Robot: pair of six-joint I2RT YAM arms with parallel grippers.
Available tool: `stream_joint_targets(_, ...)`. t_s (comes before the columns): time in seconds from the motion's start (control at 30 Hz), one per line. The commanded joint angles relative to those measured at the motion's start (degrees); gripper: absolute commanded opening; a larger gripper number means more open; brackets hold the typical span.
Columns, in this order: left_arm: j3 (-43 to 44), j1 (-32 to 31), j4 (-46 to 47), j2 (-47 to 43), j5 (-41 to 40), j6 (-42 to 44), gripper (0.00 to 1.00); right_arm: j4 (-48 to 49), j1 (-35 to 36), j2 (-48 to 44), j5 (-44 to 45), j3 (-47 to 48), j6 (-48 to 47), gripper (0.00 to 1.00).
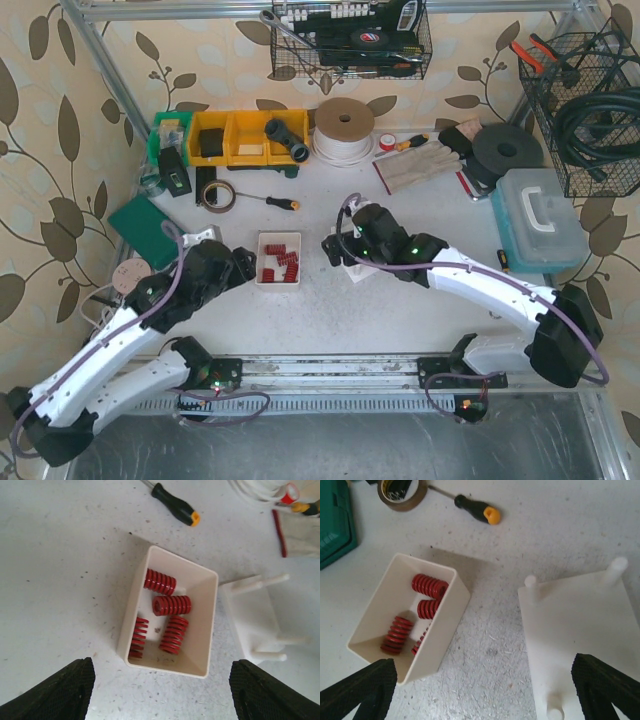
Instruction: Install the large spring
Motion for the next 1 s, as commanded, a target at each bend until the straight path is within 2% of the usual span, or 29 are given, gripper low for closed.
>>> stream_joint_targets(0.0, 9.9, -0.05, -8.65, 11.31, -3.69, 1.95, 0.76, 0.41, 0.25, -0.61, -1.45, -3.38, -0.32, 0.93)
stream_joint_targets(0.07, 14.29, -0.05, -9.75, 17.16, 0.13, 5.86, 0.72, 2.72, 0.45, -5.43, 0.88, -6.97, 1.39, 0.93)
stream_joint_targets(0.2, 20.2, 0.15, -8.22, 26.68, 5.6, 17.94, 0.71, 7.29, 0.28, -12.99, 3.39, -13.08, 2.58, 0.97)
stream_joint_targets(0.37, 19.68, 1.21, -2.38, 31.83, 14.58, 32.7, 0.69, 7.29, -0.25, -12.5, 3.15, -12.15, 1.03, 0.98)
stream_joint_targets(0.47, 17.17, 5.0, 0.52, 34.21, 18.16, 37.12, 0.71, 6.79, -0.41, -10.1, 2.56, -10.78, 0.67, 0.98)
stream_joint_targets(0.53, 17.55, 9.4, 0.97, 38.44, 22.76, 35.68, 0.69, 6.96, -0.51, -9.02, 1.89, -10.46, 0.91, 0.98)
stream_joint_targets(0.6, 19.6, 10.95, -0.04, 42.52, 24.21, 31.91, 0.68, 7.45, -0.51, -8.41, 1.79, -10.45, 1.08, 0.98)
stream_joint_targets(0.83, 22.61, 9.2, -1.54, 49.65, 19.76, 10.1, 0.65, 7.62, -1.17, -7.53, 1.63, -10.42, 1.34, 0.98)
stream_joint_targets(0.97, 22.46, 7.53, -0.24, 51.68, 16.9, 2.13, 0.64, 7.98, -1.48, -7.58, 1.04, -10.7, 1.44, 0.98)
